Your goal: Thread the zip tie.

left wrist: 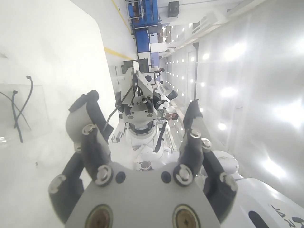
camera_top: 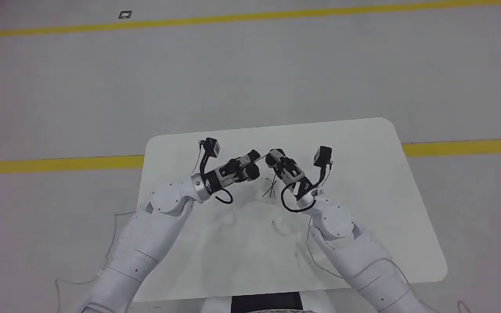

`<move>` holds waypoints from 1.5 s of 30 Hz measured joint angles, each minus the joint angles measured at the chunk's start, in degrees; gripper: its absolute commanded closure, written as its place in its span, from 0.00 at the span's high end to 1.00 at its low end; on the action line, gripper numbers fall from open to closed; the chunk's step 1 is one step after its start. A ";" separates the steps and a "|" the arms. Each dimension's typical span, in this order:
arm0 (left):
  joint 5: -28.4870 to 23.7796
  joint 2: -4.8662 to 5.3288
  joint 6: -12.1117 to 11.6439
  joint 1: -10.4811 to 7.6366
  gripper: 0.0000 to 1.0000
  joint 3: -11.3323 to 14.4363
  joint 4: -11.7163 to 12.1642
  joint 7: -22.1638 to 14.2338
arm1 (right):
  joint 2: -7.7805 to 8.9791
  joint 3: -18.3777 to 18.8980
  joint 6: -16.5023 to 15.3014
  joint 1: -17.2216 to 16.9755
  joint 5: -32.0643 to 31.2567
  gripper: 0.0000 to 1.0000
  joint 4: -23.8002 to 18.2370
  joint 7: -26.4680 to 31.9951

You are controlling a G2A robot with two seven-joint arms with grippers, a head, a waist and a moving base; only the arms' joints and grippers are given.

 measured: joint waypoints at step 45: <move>0.41 0.66 -0.94 0.08 0.23 0.80 -0.13 1.95 | -1.41 0.30 1.51 -1.30 -5.33 0.00 -0.33 2.10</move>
